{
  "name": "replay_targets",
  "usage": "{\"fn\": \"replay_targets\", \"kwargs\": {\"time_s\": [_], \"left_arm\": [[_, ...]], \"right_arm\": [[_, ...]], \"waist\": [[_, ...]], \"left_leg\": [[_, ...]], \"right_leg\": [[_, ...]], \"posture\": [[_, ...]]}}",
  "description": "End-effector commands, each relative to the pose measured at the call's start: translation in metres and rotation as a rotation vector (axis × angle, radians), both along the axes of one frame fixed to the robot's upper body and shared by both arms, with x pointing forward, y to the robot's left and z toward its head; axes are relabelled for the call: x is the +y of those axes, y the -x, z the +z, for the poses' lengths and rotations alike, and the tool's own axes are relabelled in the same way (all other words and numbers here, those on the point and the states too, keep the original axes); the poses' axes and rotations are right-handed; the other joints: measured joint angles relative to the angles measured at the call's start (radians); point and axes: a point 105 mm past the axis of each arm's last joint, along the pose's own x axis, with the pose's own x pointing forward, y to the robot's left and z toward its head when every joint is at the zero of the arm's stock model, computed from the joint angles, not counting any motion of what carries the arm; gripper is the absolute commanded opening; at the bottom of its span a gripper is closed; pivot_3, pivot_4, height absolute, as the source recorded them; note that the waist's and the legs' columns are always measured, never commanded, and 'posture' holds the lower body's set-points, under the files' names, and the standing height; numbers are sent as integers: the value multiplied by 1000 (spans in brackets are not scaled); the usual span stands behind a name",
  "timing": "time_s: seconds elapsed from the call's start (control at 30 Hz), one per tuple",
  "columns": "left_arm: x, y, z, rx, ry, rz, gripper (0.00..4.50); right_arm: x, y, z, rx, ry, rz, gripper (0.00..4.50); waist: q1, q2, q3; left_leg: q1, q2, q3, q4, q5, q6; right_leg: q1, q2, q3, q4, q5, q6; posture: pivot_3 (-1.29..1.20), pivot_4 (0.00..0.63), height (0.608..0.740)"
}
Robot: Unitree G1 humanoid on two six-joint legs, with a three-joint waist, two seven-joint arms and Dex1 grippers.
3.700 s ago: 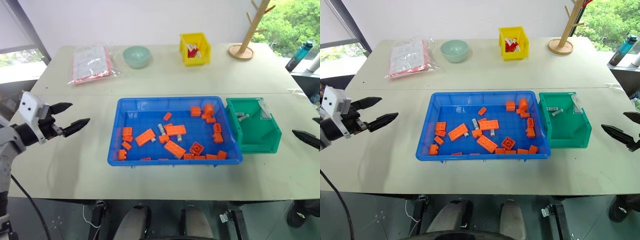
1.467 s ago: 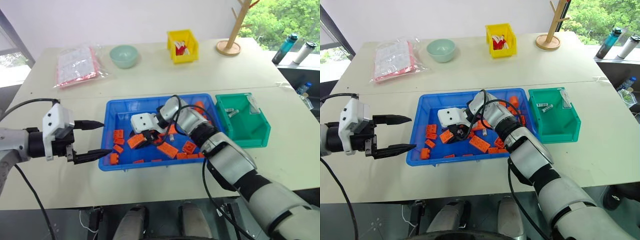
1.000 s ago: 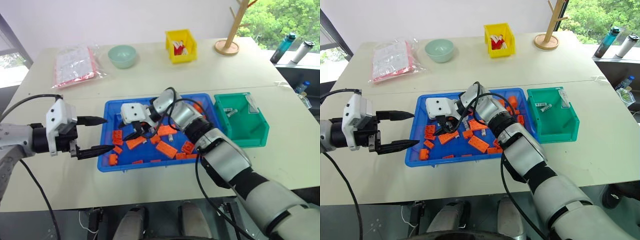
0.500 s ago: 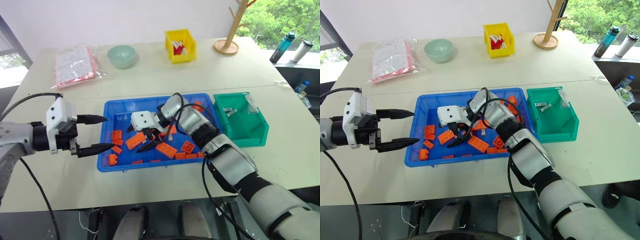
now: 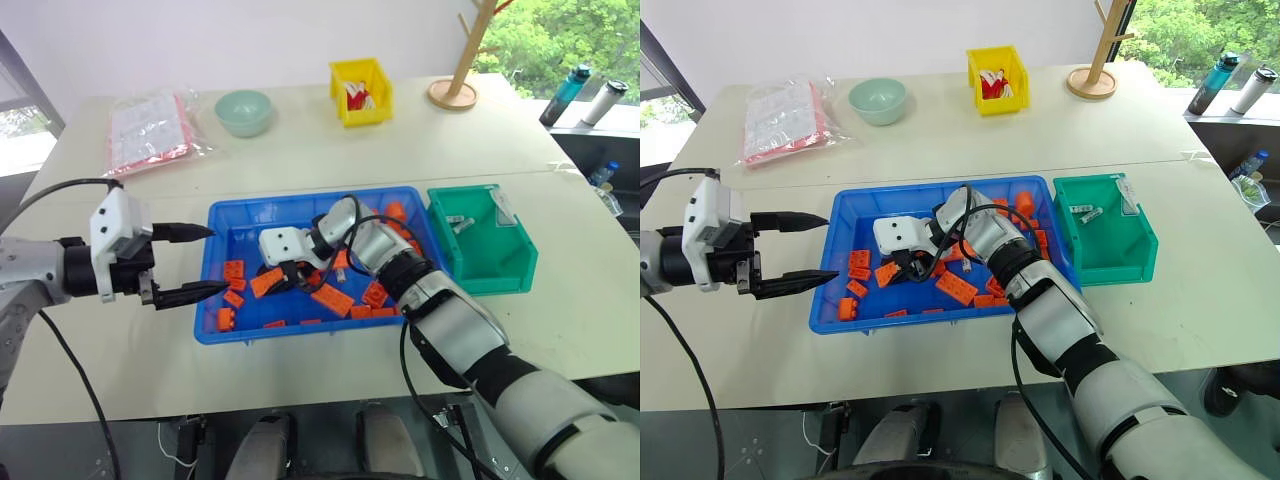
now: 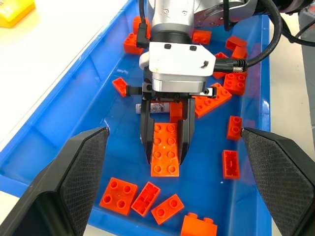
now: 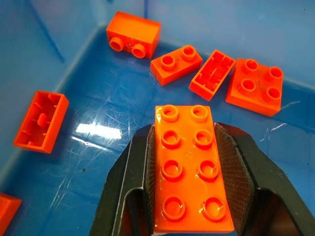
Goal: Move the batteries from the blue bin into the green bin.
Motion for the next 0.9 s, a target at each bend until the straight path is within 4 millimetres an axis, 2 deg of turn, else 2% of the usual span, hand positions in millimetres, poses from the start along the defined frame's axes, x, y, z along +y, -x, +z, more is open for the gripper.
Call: {"fn": "replay_targets", "kwargs": {"time_s": [0.03, 0.1, 0.2, 0.23, 0.27, 0.4, 0.47, 0.63, 0.77, 0.9], "left_arm": [[0, -1, 7, -36, -3, 0, 4500], [0, -2, 7, -37, -3, -1, 4500], [-1, -3, 7, -43, -1, -1, 4500], [-1, -3, 7, -45, 0, 0, 4500], [-2, -4, 7, -47, 1, 0, 4500], [-3, -4, 7, -50, 6, 1, 4500], [-4, -3, 6, -46, 13, 0, 4500], [-7, -2, 3, -28, 28, -13, 4500], [-4, -1, -1, -7, 20, -17, 4500], [4, -3, -3, 6, 5, -10, 4500]], "right_arm": [[25, 3, 33, -59, -107, 35, 1205], [34, -2, 40, -100, -146, -1, 1205], [45, -22, 49, -192, -201, -143, 1205], [46, -28, 50, -209, -208, -189, 2245], [46, -33, 52, -226, -215, -223, 2586], [35, -43, 55, -235, -216, -282, 4463], [27, -42, 58, -194, -223, -265, 4463], [-10, -30, 62, -82, -220, -260, 4463], [-32, -16, 54, -14, -193, -339, 4463], [-48, -1, 33, 47, -146, -417, 4463]], "waist": [[-2, 0, 0], [-5, 0, 0], [-15, 0, 0], [-16, 0, 0], [-16, 0, 0], [-16, 0, 0], [-18, 0, 0], [-17, 0, 0], [-15, 0, 0], [-13, 0, 0]], "left_leg": [[0, 0, 0, 0, 0, 0], [0, 0, 0, 0, 0, 0], [0, 0, 0, -1, 0, -1], [0, 0, -1, -1, 1, -1], [0, 0, -1, -1, 1, -1], [0, -1, -3, -1, 1, -1], [0, -1, -3, 0, 0, -1], [0, -1, -3, 1, 0, -1], [0, -1, -2, 1, 0, -1], [0, 0, 0, 0, 0, -1]], "right_leg": [[0, 0, 0, 0, 0, 0], [-1, 0, 0, 0, 0, 0], [-1, 0, 0, 1, 0, 0], [-1, 1, 0, 1, 0, 0], [-1, 1, 0, 1, 0, 0], [-1, 0, 0, 1, 0, 0], [0, 0, 0, 1, 0, 0], [0, 0, 0, 3, 0, 0], [0, -1, 1, 4, 0, 0], [-1, -1, 1, 4, 0, 0]], "posture": [[0, 150, 719], [0, 150, 719], [0, 150, 719], [0, 150, 719], [0, 150, 719], [0, 150, 719], [0, 150, 719], [0, 150, 719], [0, 150, 719], [0, 150, 719]]}}
